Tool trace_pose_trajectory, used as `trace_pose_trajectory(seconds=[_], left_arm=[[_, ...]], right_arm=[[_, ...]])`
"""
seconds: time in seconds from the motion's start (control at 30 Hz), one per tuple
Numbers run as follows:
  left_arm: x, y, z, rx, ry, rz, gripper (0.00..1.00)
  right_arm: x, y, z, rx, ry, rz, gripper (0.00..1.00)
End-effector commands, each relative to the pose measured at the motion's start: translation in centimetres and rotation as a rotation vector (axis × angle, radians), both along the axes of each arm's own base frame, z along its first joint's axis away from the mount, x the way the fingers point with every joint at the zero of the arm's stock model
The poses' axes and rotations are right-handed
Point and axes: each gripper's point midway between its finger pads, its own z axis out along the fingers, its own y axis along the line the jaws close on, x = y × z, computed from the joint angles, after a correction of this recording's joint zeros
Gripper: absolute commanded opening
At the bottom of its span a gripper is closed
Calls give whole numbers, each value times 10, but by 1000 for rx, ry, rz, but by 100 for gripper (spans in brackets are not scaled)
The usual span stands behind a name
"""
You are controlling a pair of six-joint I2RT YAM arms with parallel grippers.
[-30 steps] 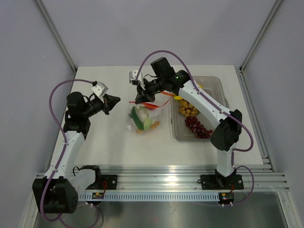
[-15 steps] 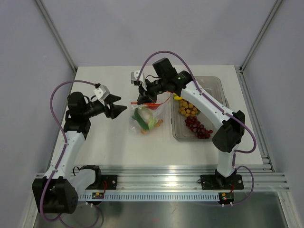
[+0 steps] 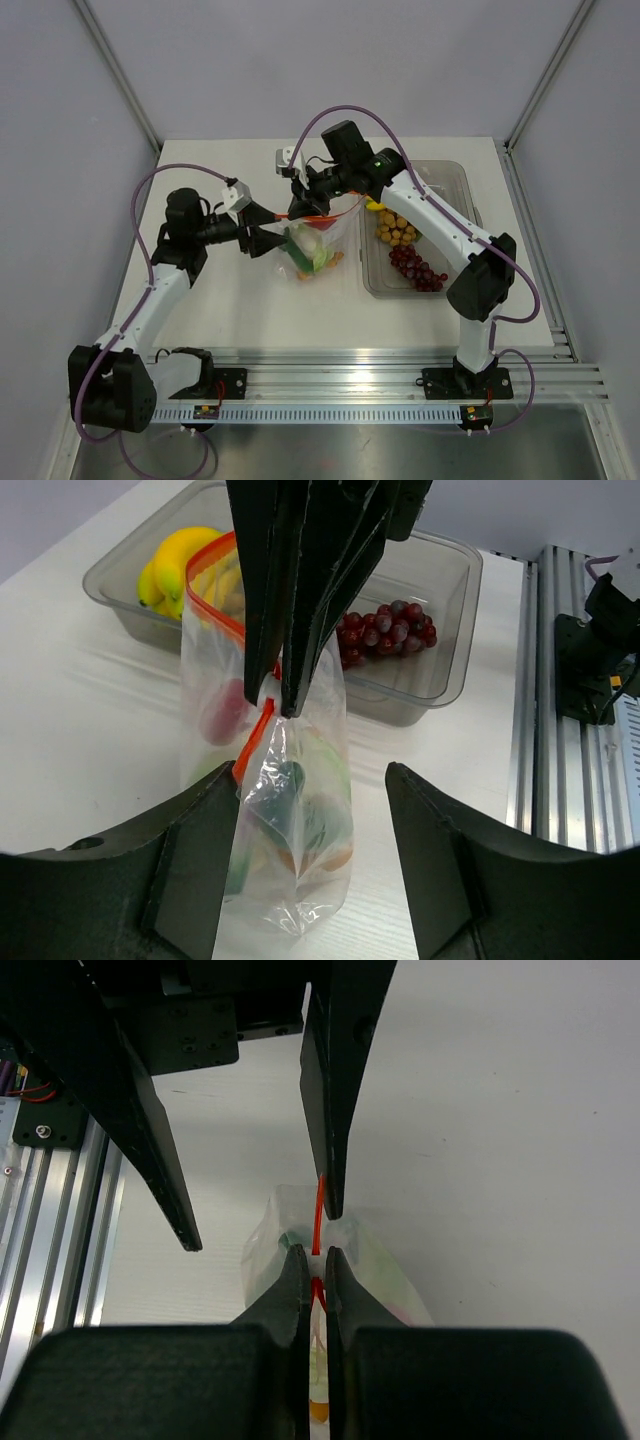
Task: Place the food in the zip-top bag and seal the zipper
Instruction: Zip the zipper food storage bag at the center of the board.
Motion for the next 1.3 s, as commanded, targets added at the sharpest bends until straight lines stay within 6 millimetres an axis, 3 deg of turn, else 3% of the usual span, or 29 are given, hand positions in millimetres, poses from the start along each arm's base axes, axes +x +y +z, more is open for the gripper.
trace_pose_trajectory(seconds=[0.0, 0.13, 0.23, 0.4, 0.47, 0.6, 0.9, 1.27], left_arm=[[6, -8, 26, -27, -77, -35, 63], [9, -11, 34, -45, -96, -39, 60], [10, -12, 36, -50, -89, -45, 52], [9, -16, 37, -57, -88, -54, 32], [8, -19, 37, -57, -86, -61, 31], [7, -21, 34, -53, -62, -67, 0], [12, -11, 36, -26, -102, 54, 0], [31, 6, 45, 1, -104, 230, 0]], right_arm=[[0, 4, 36, 83, -57, 18, 0], [0, 3, 36, 80, -58, 16, 0], [0, 3, 36, 82, -57, 18, 0], [-1, 5, 35, 85, -49, 22, 0], [0, 5, 36, 87, -50, 21, 0], [0, 5, 37, 88, -51, 19, 0], [4, 2, 37, 77, -80, -2, 0], [7, -4, 39, 64, -111, -29, 0]])
